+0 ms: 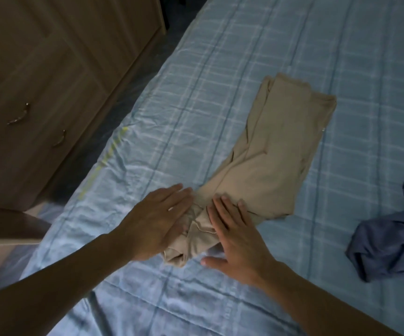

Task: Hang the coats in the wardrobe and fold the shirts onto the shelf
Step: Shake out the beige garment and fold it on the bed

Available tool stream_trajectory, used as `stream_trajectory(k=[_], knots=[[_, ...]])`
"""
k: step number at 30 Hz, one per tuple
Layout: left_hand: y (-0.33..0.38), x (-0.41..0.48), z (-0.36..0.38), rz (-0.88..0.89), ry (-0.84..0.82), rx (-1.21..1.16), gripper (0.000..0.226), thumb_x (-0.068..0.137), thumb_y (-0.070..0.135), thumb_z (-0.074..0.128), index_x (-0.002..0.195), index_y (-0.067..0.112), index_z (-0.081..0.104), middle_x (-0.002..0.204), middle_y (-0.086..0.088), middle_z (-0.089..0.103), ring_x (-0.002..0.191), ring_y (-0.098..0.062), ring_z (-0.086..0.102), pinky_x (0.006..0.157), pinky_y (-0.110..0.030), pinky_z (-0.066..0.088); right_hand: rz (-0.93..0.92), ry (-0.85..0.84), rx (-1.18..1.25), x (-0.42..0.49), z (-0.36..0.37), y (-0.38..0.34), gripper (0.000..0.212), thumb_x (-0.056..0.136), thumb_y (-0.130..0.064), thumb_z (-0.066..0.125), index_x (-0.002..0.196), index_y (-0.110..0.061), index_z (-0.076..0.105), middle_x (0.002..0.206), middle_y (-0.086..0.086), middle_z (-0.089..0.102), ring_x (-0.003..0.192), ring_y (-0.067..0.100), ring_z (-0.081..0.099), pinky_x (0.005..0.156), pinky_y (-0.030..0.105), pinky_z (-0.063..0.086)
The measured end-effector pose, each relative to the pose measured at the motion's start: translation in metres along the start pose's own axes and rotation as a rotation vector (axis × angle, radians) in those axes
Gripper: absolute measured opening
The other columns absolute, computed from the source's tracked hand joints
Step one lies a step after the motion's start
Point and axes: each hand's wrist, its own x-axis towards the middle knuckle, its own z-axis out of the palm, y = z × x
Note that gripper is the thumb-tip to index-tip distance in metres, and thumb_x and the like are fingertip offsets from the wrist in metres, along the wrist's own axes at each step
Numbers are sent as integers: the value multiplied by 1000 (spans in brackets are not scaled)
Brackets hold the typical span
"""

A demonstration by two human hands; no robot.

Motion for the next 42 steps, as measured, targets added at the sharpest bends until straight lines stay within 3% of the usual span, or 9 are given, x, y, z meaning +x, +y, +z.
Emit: stream_trajectory(k=[4, 7, 14, 18, 27, 31, 34, 38, 42], knots=[[0, -10, 4, 178, -251, 8, 104, 78, 70, 57, 157, 19, 15, 165, 2, 13, 152, -13, 5, 123, -36, 11, 73, 3, -20, 9, 4, -7, 100, 78, -65, 49, 155, -9, 17, 164, 11, 9, 152, 25, -3, 122, 49, 1], [-2, -11, 12, 205, -370, 111, 118, 71, 61, 68, 158, 22, -1, 166, 3, -1, 152, -14, -4, 123, -40, 6, 91, 72, -11, 11, 4, -8, 78, 86, -45, 49, 152, -8, 29, 159, 12, 26, 150, 27, 14, 121, 49, 13], [5, -9, 22, 245, 3, -91, 73, 61, 16, 90, 129, 13, 64, 137, -4, 60, 128, -21, 56, 99, -39, 51, 90, 179, -12, 15, 2, -6, 66, 76, -19, 55, 141, -6, 49, 147, 12, 47, 139, 28, 41, 115, 43, 29], [14, -1, 13, 137, 100, -300, 57, 69, 9, 84, 122, 18, 66, 122, 2, 67, 113, -20, 65, 91, -37, 52, 85, 234, 133, 11, -7, -3, 62, 70, -9, 71, 131, -6, 59, 135, 11, 59, 127, 28, 55, 109, 41, 40], [59, 43, -55, 36, 220, -762, 41, 79, 11, 77, 119, 11, 68, 115, 2, 70, 107, -13, 67, 87, -39, 55, 56, 123, 735, -28, -92, 36, 46, 94, -5, 46, 138, -14, 54, 136, -6, 59, 125, 6, 54, 108, 30, 41], [91, 71, -92, -4, 217, -904, 33, 76, 3, 73, 104, 21, 71, 91, 7, 73, 81, -18, 70, 71, -36, 55, 86, 174, 724, -65, -129, 45, 17, 97, -3, 51, 94, -9, 66, 86, -18, 62, 77, -9, 54, 70, 13, 41], [117, 85, -113, 36, 196, -950, 28, 78, 3, 68, 100, 20, 73, 85, 6, 73, 78, -16, 70, 70, -25, 54, 146, 126, 711, -98, -149, 45, 33, 95, -6, 52, 65, -15, 42, 59, -17, 37, 54, -1, 34, 54, 18, 25], [140, 102, -130, 73, 163, -961, 20, 80, 6, 69, 95, 19, 73, 80, 0, 72, 74, -22, 68, 69, -41, 55, 185, 187, 733, -127, -167, 49, 33, 92, -14, 56, 67, -31, 43, 61, -12, 45, 59, 0, 39, 55, 28, 35], [147, 126, -137, 48, 259, -961, 17, 78, 8, 69, 92, 14, 72, 81, 0, 72, 74, -21, 68, 66, -43, 53, 267, 426, 764, -123, -175, 66, 6, 87, -5, 66, 83, -1, 64, 78, 16, 66, 72, 30, 60, 69, 48, 50]])
